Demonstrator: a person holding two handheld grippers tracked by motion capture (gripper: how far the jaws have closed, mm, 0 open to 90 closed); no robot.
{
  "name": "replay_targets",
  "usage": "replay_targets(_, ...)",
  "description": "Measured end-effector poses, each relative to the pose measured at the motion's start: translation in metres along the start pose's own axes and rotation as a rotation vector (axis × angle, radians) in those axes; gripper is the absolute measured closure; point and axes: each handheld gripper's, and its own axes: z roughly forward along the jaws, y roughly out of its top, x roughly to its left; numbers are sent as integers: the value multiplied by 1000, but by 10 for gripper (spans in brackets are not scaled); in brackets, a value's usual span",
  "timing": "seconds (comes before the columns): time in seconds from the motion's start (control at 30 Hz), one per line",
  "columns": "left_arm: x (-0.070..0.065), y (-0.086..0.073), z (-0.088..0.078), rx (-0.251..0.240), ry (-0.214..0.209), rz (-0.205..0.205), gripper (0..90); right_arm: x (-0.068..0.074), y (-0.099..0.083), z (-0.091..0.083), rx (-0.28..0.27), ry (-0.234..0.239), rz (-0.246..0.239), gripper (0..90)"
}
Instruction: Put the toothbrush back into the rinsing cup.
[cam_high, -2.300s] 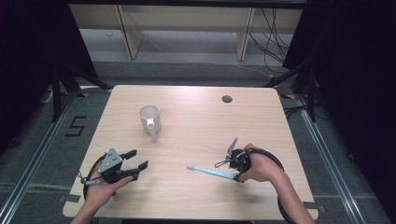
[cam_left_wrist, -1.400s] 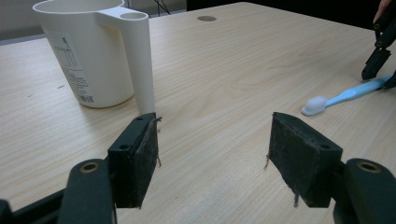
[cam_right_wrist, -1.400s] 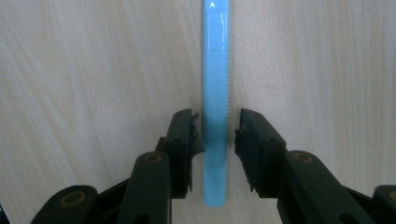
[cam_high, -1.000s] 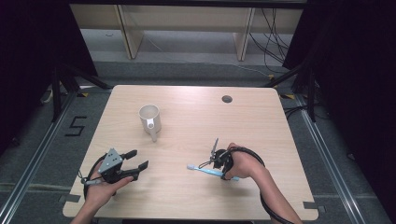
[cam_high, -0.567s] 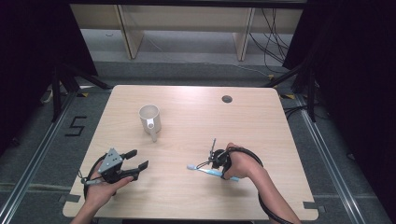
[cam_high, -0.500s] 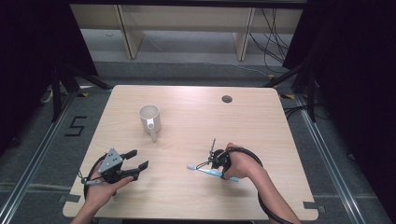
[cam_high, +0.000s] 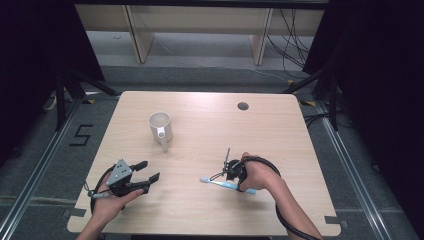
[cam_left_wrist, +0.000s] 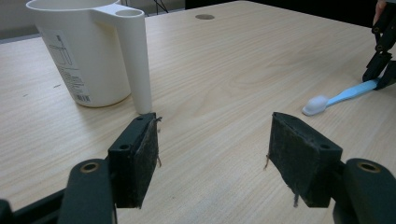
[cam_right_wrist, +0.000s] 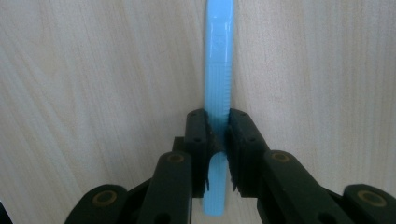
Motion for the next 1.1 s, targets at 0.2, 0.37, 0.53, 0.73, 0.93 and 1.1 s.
replay_targets(0.2,0,-1,1,-7,-6,-3,326,-3,-1,0,-24,23,-10,794)
replay_targets(0.37,-1,0,1,1,0,-3,325,-2,-2,-1,-30,26,9,794)
replay_targets(0.53,-1,0,2,2,-1,-3,326,-1,-3,-4,-49,27,5,795)
replay_targets(0.73,-1,0,1,-11,-6,-5,326,-3,-6,-13,-105,-3,3,794)
replay_targets(0.93,-2,1,1,-8,-5,-1,326,2,-12,-27,-189,-31,61,794)
replay_targets(1.1,-4,2,2,-10,-13,-3,326,5,-20,-35,-276,-25,75,795)
